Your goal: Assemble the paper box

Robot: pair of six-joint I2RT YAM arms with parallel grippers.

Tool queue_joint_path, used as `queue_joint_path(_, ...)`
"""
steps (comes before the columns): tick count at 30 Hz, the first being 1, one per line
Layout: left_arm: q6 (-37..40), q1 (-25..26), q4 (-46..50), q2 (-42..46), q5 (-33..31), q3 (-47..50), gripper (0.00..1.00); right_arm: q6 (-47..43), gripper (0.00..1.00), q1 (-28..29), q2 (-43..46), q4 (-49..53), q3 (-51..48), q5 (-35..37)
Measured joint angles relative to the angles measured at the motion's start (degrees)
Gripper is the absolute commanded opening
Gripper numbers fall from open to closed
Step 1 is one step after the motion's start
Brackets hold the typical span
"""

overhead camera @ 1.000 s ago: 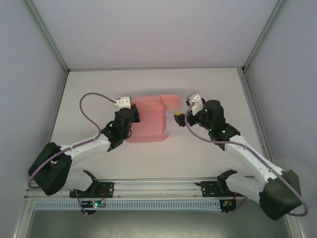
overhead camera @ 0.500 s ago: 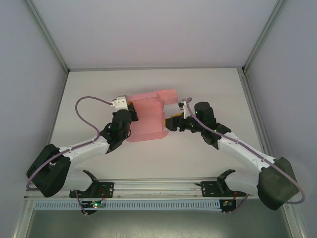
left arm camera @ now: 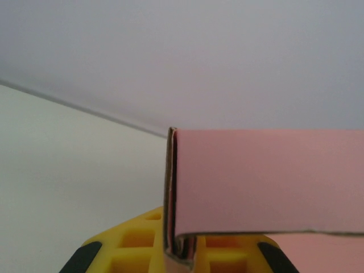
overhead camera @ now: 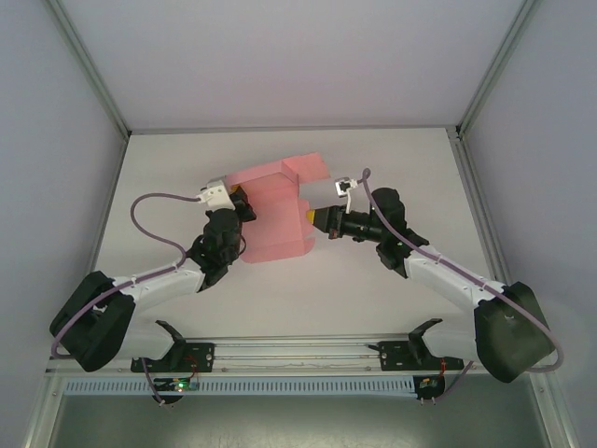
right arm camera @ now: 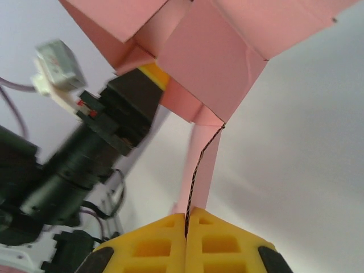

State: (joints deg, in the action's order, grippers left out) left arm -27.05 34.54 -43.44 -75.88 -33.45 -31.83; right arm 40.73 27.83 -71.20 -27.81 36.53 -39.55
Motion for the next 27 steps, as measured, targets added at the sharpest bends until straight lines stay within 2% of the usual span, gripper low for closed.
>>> queue_joint_path(6,-4.20,-1.36,-8.24,-1.73,3.32,1.51,0.00,14.25,0.00,-1.75,-0.11,-13.81,-2.64,-2.97)
queue_joint_path(10,-5.86,-2.40,-11.21,-1.73,5.33,1.51,0.00,19.41,0.02,-1.77,-0.98,-19.12,-2.64,-4.00)
queue_joint_path(12,-6.05,-2.80,-11.45,-1.70,6.27,1.51,0.00,18.91,0.10,-1.97,-1.27,-18.82,-2.62,-4.42)
queue_joint_path(14,-5.97,-2.86,-10.80,-1.49,7.17,1.51,0.00,15.13,0.36,-3.13,-0.33,-13.68,-2.08,-4.48)
queue_joint_path(16,-5.55,-2.86,-8.33,-0.52,7.98,1.49,0.00,8.41,0.59,-4.92,2.56,-4.02,-0.50,-2.75)
queue_joint_path(17,-5.11,-2.86,-6.27,0.52,8.31,1.49,0.00,4.28,0.67,-6.14,4.92,1.60,0.59,-1.05)
queue_joint_path(22,-2.64,-3.02,0.81,6.01,10.60,1.49,0.00,-10.56,0.88,-13.55,17.27,16.90,3.61,10.14)
queue_joint_path(23,-2.14,-3.06,2.01,7.04,11.21,1.49,0.00,-13.00,0.98,-15.63,19.39,18.47,3.85,12.44)
queue_joint_path(27,-0.61,-3.06,6.40,9.75,14.43,1.49,0.00,-20.28,0.98,-21.64,18.86,23.26,8.09,15.10)
